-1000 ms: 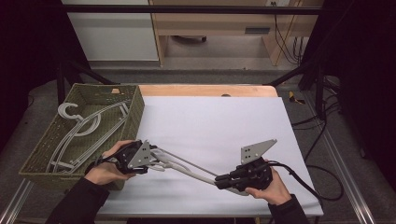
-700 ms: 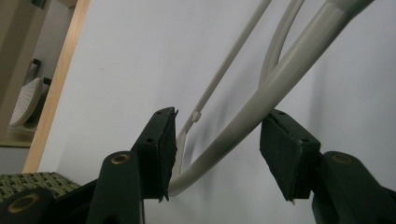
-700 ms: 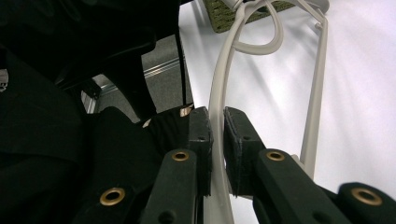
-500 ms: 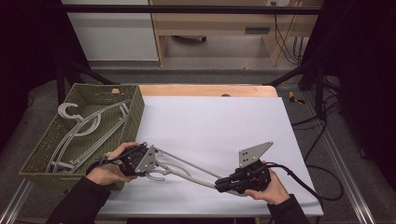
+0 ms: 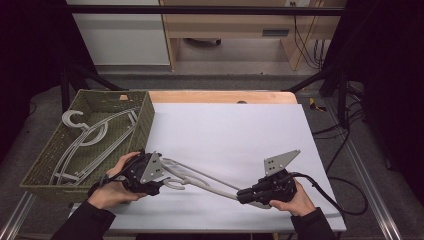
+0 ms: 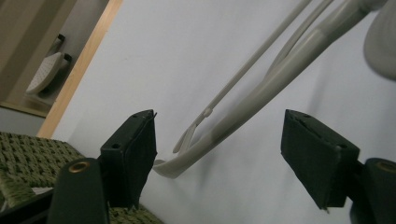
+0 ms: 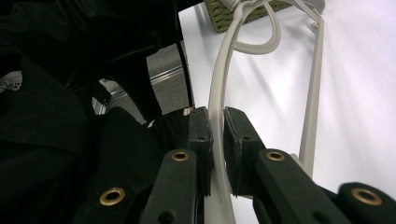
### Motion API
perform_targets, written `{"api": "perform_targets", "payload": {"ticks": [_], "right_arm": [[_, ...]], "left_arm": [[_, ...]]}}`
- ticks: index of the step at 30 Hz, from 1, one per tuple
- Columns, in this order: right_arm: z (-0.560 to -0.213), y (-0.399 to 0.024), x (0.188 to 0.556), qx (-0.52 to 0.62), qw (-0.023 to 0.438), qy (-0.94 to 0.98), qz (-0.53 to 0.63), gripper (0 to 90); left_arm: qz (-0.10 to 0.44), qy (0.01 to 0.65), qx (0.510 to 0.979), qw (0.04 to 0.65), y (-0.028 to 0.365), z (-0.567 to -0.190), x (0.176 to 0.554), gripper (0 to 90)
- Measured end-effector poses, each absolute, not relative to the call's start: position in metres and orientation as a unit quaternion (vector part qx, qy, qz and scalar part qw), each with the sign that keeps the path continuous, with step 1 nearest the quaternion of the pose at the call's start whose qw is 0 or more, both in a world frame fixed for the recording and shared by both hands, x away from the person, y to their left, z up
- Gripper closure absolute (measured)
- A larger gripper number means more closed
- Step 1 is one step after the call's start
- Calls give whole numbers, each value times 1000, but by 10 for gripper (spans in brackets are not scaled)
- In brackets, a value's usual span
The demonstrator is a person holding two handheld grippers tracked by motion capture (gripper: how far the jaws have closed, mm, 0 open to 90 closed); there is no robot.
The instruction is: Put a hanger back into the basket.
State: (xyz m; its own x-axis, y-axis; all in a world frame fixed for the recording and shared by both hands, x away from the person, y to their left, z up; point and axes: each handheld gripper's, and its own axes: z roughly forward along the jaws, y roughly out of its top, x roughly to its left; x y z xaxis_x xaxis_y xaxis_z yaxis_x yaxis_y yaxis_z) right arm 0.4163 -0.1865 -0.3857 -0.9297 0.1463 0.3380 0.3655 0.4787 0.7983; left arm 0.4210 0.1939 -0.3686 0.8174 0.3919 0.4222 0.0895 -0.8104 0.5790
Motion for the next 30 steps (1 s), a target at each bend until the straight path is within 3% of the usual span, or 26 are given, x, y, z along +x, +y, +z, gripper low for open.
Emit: {"api": "perform_targets", "payload": {"ticks": [7, 12, 22, 30], "right_arm": [[-389, -190, 418, -152, 120, -852, -487, 818], [-390, -190, 418, -149, 122, -853, -484, 818], [-391, -193, 418, -145, 122, -856, -481, 818], [-391, -198, 419, -147, 108, -858, -480, 817]], "left_arm": [[259, 196, 893, 312, 191, -396, 415, 247], [260, 201, 891, 314, 185, -414, 428, 260], [267, 165, 888, 335, 181, -423, 438, 527], [274, 144, 891, 333, 181, -423, 434, 572]]}}
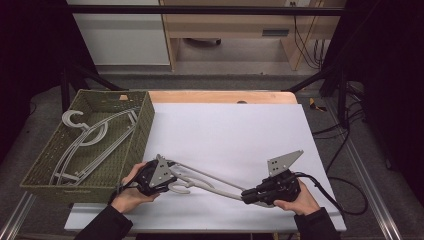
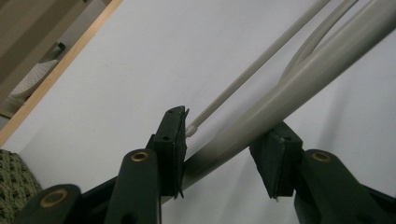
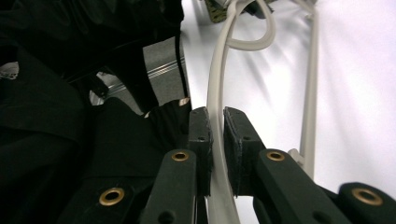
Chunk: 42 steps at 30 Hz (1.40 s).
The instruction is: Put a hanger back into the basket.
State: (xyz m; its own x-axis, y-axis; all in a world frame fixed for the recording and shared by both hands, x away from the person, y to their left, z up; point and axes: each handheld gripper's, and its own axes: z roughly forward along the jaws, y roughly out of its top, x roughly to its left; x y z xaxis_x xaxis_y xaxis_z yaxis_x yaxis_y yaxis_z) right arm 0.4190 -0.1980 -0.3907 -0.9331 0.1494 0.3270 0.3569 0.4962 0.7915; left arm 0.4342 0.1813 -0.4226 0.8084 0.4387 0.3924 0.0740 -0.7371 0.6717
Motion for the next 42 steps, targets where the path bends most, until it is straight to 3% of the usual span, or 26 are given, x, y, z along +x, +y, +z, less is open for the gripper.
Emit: {"api": "perform_targets", "payload": {"ticks": [12, 16, 19, 27, 33, 42], "right_arm": [[-392, -214, 425, -182, 74, -841, -504, 762], [-392, -218, 425, -196, 44, -830, -519, 744], [-391, -220, 426, -211, -9, -820, -532, 720], [-389, -229, 427, -261, -88, -788, -550, 545], [-381, -240, 422, -283, -146, -756, -572, 409], [-382, -253, 420, -335, -178, -736, -561, 225]], "left_arm": [[316, 105, 887, 319, 179, -416, 424, 689], [317, 106, 884, 326, 180, -411, 423, 758], [303, 101, 893, 318, 178, -415, 421, 808], [299, 125, 895, 306, 175, -407, 416, 822], [311, 177, 885, 298, 178, -397, 414, 823], [322, 250, 861, 305, 183, -377, 410, 824]]}}
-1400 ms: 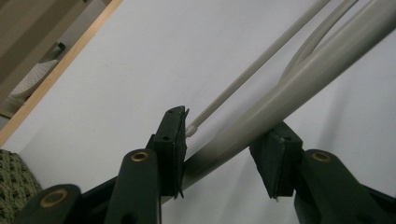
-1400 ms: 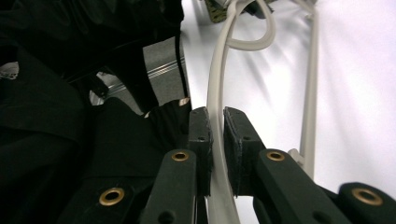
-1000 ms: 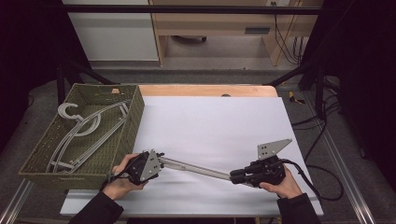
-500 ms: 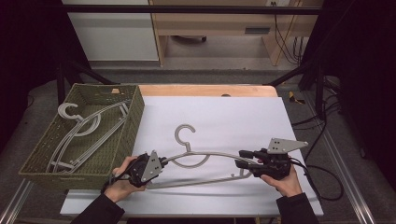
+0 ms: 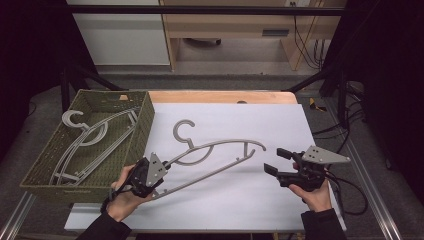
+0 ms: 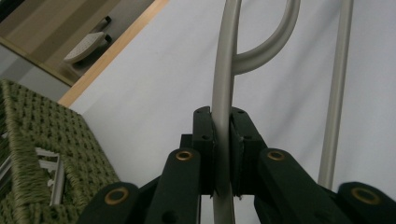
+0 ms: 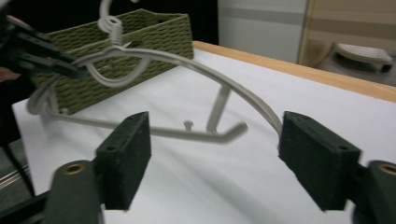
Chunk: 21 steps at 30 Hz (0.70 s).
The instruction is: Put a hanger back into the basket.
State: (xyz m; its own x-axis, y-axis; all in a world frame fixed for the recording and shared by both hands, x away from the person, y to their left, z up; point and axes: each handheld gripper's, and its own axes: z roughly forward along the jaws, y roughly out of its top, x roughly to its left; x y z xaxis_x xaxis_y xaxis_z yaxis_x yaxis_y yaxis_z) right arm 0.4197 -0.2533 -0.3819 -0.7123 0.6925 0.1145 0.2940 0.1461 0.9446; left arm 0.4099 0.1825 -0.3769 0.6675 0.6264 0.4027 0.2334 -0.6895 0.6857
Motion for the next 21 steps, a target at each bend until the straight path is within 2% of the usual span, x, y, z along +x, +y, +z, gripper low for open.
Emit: {"api": "perform_targets", "payload": {"ticks": [10, 16, 21], "right_arm": [[-389, -256, 422, 379, 209, 729, 531, 79], [-391, -258, 423, 395, 207, 723, 528, 68], [-391, -261, 423, 399, 206, 721, 528, 64]], "left_arm": [[348, 300, 819, 342, 209, -326, 410, 825], [364, 317, 799, 358, 225, -292, 412, 825], [380, 326, 793, 347, 241, -274, 417, 826]]}}
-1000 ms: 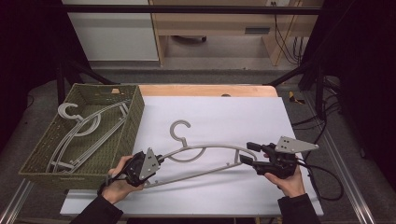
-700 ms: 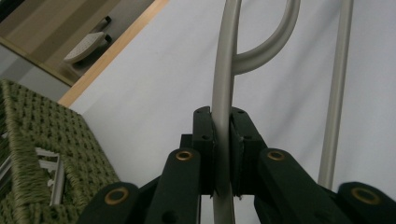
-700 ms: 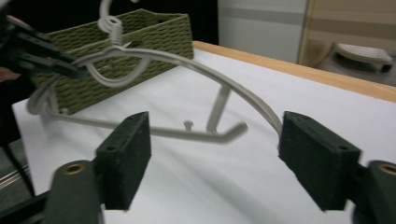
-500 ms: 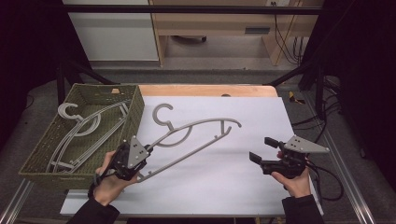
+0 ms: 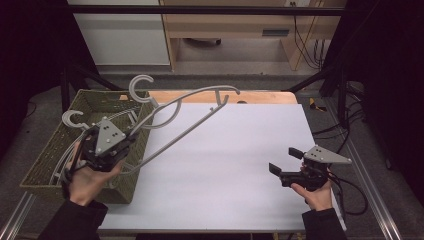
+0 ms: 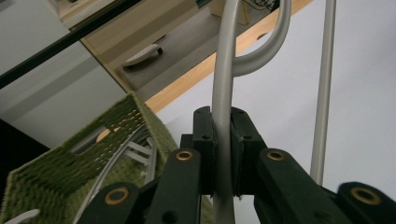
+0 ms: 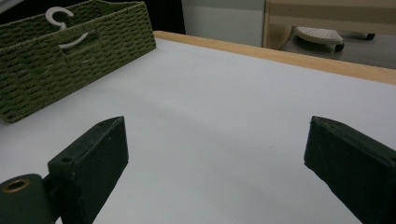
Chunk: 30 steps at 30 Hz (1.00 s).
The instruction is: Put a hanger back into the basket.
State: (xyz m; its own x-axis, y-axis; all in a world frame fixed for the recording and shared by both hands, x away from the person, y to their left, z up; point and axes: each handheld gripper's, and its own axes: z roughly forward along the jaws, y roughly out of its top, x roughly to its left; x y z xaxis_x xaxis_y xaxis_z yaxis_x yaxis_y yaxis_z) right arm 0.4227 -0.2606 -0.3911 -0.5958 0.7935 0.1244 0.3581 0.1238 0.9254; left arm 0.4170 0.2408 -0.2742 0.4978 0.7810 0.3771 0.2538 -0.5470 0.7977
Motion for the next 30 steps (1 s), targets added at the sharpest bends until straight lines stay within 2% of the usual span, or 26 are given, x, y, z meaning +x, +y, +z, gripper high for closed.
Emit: {"api": "perform_targets", "payload": {"ticks": [15, 30], "right_arm": [[-391, -263, 422, 403, 210, 720, 524, 48], [-392, -262, 422, 401, 205, 725, 520, 43]], "left_arm": [[387, 400, 759, 337, 312, -264, 437, 825], [396, 434, 755, 291, 381, -282, 455, 826]]}}
